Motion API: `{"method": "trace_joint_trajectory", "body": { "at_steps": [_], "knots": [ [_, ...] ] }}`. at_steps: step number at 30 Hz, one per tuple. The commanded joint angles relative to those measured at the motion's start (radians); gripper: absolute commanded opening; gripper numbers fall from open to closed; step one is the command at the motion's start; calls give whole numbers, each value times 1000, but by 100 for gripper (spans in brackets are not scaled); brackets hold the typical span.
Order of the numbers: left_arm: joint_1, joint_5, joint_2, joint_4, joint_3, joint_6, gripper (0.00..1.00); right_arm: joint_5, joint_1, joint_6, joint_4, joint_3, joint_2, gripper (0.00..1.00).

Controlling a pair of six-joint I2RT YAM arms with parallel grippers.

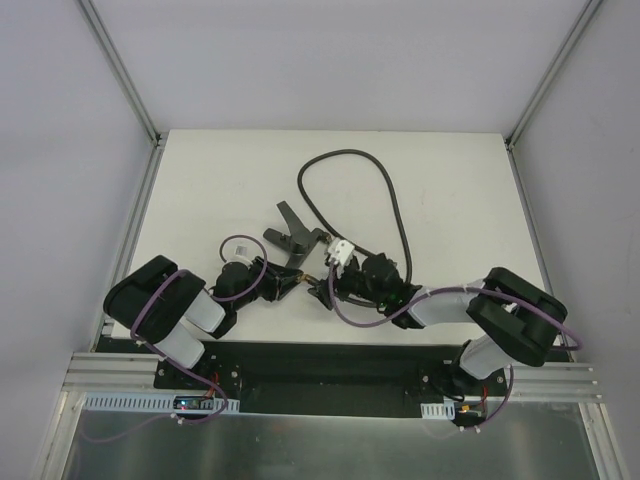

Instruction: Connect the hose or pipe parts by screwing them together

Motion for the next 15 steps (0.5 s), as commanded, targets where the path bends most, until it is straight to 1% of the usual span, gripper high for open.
{"method": "trace_joint_trajectory", "body": {
  "at_steps": [1,2,3,5,10,13,15],
  "knots": [
    [-11,9,-52,69,37,12,0,388,179,-356,-260,89,-53,85],
    [-11,11,-60,59,39,12,0,454,199,-383,-268,100,-40,85],
    [-11,11,-63,52,42,12,0,488,238,-435,-274,108,-34,84],
    [-11,19,-75,29,46,14,0,555,269,-474,-291,127,-8,82],
    [-11,22,-108,-6,49,18,0,640,336,-578,-338,193,72,81],
    [-11,20,-132,-27,48,20,0,713,358,-618,-338,241,137,78],
    [-9,23,-141,-38,46,21,0,727,359,-621,-340,266,154,74]
  ]
}}
